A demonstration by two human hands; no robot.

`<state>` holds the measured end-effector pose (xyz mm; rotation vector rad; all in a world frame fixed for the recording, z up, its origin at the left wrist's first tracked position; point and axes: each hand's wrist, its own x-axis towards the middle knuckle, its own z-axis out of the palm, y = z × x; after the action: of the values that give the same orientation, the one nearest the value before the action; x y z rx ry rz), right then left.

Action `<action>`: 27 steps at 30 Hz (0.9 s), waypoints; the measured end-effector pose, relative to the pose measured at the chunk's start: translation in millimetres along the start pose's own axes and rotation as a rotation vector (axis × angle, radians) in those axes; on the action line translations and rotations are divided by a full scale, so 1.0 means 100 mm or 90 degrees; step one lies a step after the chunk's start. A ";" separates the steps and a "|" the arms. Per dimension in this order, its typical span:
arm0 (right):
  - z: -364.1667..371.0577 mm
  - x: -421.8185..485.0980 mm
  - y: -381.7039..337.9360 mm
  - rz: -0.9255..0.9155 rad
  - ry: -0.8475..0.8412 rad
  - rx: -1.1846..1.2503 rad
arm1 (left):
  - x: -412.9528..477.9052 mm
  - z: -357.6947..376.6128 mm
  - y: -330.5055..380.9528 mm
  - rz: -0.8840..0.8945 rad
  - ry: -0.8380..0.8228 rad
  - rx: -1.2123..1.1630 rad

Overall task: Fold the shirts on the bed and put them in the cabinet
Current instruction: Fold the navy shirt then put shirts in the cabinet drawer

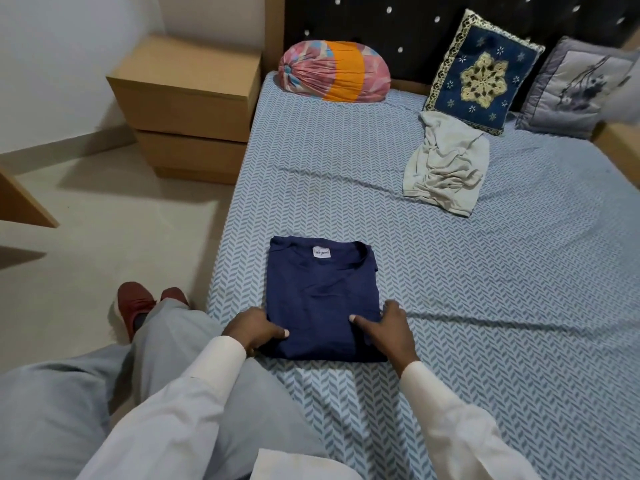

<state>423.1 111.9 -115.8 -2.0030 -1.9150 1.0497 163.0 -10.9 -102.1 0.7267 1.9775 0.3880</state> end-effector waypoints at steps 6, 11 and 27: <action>0.02 0.15 0.13 0.051 -0.109 0.154 | -0.03 0.02 0.06 -0.061 -0.044 -0.261; -0.09 0.33 -0.02 0.046 -0.141 0.316 | -0.02 0.00 0.22 0.028 -0.038 -0.524; -0.36 0.72 -0.52 -0.179 -0.273 0.137 | 0.36 -0.21 0.54 0.233 -0.021 -0.183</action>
<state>397.3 199.1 -85.1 -1.4260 -2.0881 1.6172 148.8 54.2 -87.4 0.9001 1.7064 0.8546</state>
